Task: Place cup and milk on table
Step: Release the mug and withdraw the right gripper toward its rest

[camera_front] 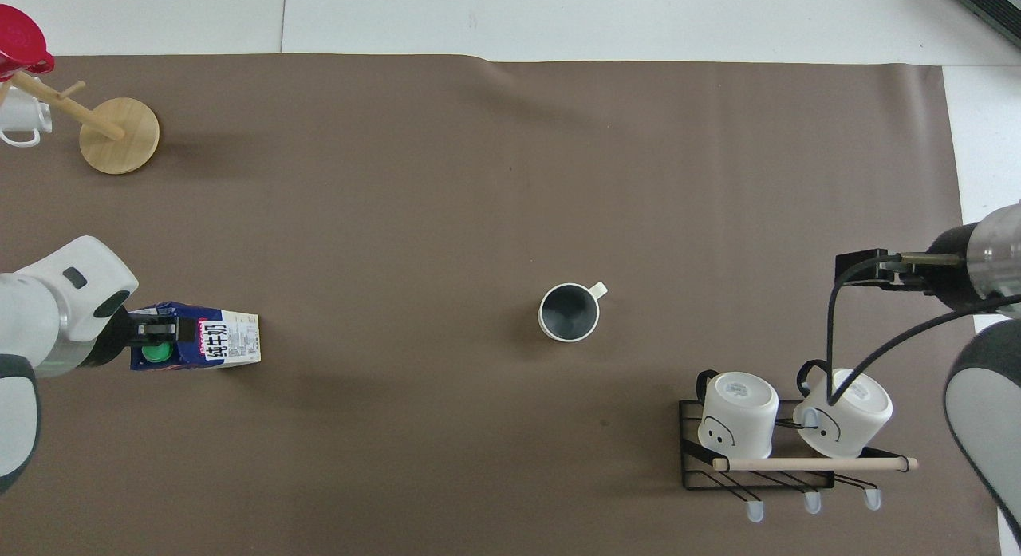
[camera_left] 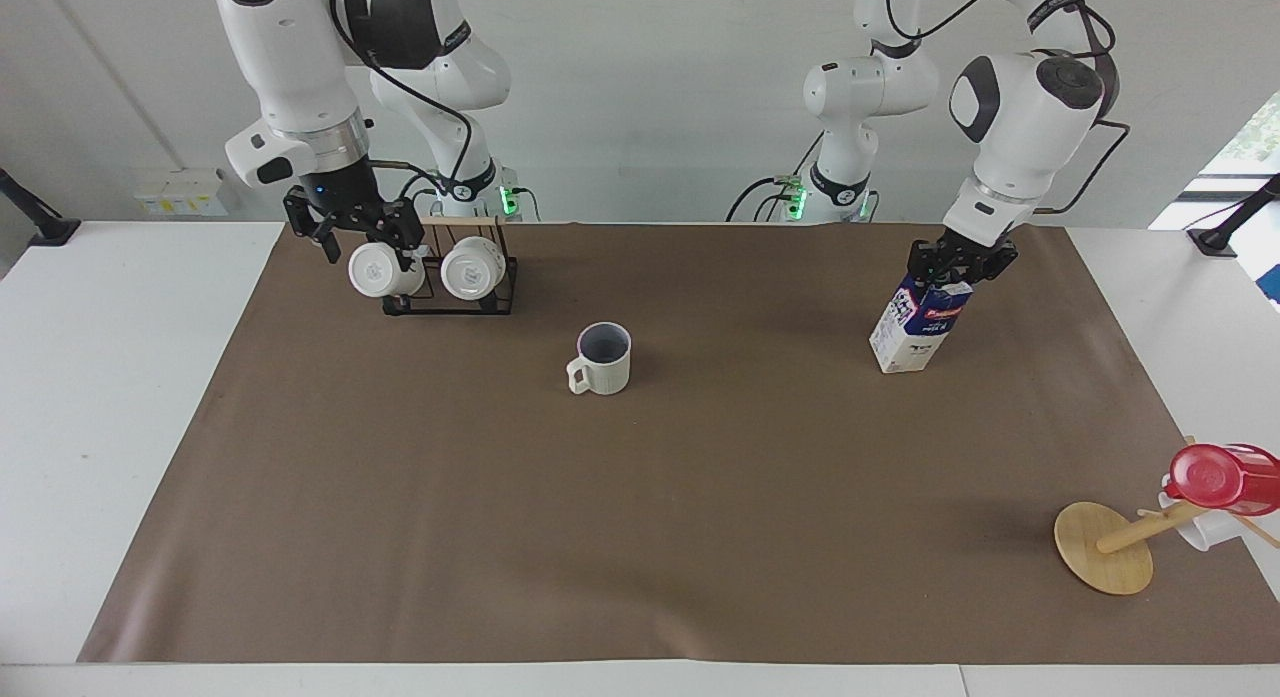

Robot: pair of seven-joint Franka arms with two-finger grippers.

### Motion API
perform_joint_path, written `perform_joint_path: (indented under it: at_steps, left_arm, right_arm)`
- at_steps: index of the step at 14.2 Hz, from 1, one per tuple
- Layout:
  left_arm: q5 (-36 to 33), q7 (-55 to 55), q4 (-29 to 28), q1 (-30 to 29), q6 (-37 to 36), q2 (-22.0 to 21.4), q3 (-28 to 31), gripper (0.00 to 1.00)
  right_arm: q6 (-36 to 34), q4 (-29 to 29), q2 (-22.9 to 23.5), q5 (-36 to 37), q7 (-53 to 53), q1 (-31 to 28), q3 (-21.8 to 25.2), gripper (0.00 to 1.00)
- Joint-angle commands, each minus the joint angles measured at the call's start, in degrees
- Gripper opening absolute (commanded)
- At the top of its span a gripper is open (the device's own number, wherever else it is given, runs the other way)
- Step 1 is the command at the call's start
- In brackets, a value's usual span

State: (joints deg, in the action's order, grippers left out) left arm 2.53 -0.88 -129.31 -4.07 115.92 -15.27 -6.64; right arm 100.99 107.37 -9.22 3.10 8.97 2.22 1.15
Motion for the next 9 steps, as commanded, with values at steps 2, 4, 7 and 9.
perform_joint_path:
  at_steps: [2, 4, 7, 9]
  left_arm:
    - [-1.2, 0.2, 1.2, -0.2, -2.1, -0.1, 0.1, 0.58]
    - [-1.2, 0.6, 2.2, -0.1, -3.3, -0.1, 0.0, 0.58]
    - [-1.1, 3.5, 3.3, 0.9, -4.8, -0.3, -0.5, 0.58]
    - [-1.0, 7.1, 6.1, 3.2, -8.2, -0.3, -1.8, 0.58]
  right_arm:
    - [-4.7, -5.3, 0.9, -2.8, -3.9, -4.0, -0.2, 1.00]
    - [-8.2, -8.6, 1.1, -2.8, -3.9, -4.1, -0.1, 1.00]
    - [-13.3, -13.6, 1.8, -2.9, -3.9, -4.0, -0.3, 1.00]
    - [-17.3, -17.0, 2.6, -4.0, -3.9, -4.1, -0.2, 1.00]
